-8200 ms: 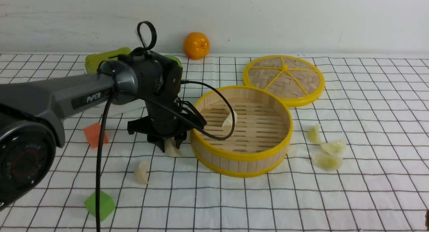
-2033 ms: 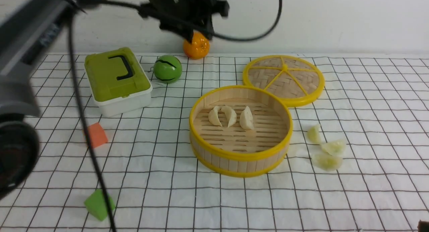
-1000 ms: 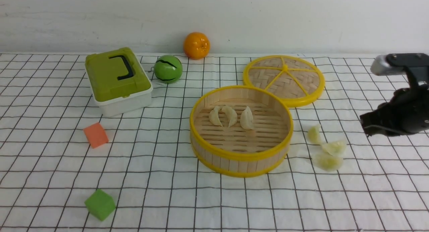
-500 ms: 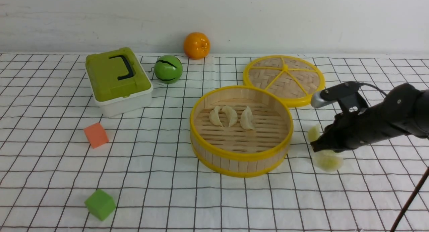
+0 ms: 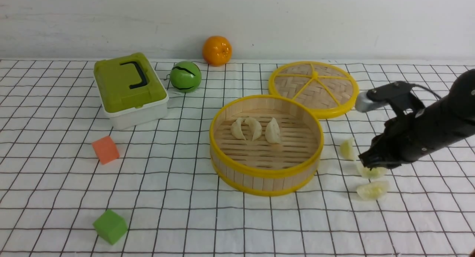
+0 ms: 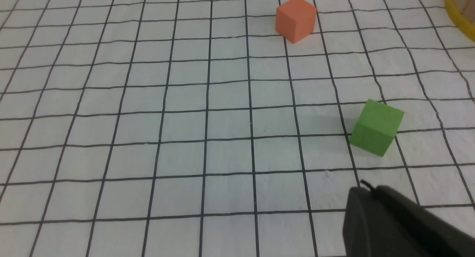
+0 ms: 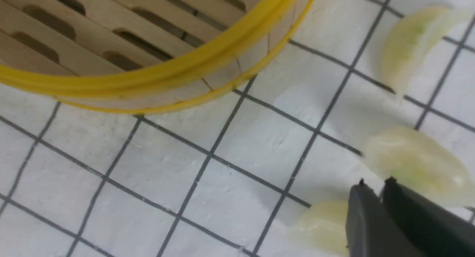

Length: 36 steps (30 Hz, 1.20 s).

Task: Put the dumplings into the steamer on the table with the white tablecloth.
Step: 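Reach for and grasp a dumpling lying on the table beside the steamer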

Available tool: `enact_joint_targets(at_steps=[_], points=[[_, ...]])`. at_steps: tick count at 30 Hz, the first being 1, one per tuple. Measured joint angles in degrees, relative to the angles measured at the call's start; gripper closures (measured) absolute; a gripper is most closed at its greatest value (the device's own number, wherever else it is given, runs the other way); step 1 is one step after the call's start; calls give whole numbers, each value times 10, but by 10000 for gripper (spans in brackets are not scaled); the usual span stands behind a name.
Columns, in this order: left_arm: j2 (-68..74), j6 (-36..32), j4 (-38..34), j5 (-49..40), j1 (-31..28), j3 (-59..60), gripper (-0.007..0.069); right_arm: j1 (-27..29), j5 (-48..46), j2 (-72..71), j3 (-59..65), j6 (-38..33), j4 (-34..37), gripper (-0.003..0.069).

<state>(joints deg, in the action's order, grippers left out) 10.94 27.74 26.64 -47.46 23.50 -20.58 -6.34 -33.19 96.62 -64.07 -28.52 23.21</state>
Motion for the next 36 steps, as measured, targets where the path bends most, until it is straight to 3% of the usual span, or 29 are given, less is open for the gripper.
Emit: enact_joint_targets(at_steps=[4,9,14,17,26,36], points=[[0,0,0,-1,0,0,637,0,-19,-15,0,101,-40,491],[-9,0,0,-11,0,0,637,0,-52,3,17,285,-102,257],[-24,0,0,-12,0,0,637,0,-52,27,29,346,-85,155],[-29,0,0,-13,0,0,637,-3,-33,33,29,351,-68,159],[-29,1,0,-14,0,0,636,-48,116,92,29,353,-58,293],[-29,1,0,-13,0,0,629,-57,138,96,28,353,-181,438]])
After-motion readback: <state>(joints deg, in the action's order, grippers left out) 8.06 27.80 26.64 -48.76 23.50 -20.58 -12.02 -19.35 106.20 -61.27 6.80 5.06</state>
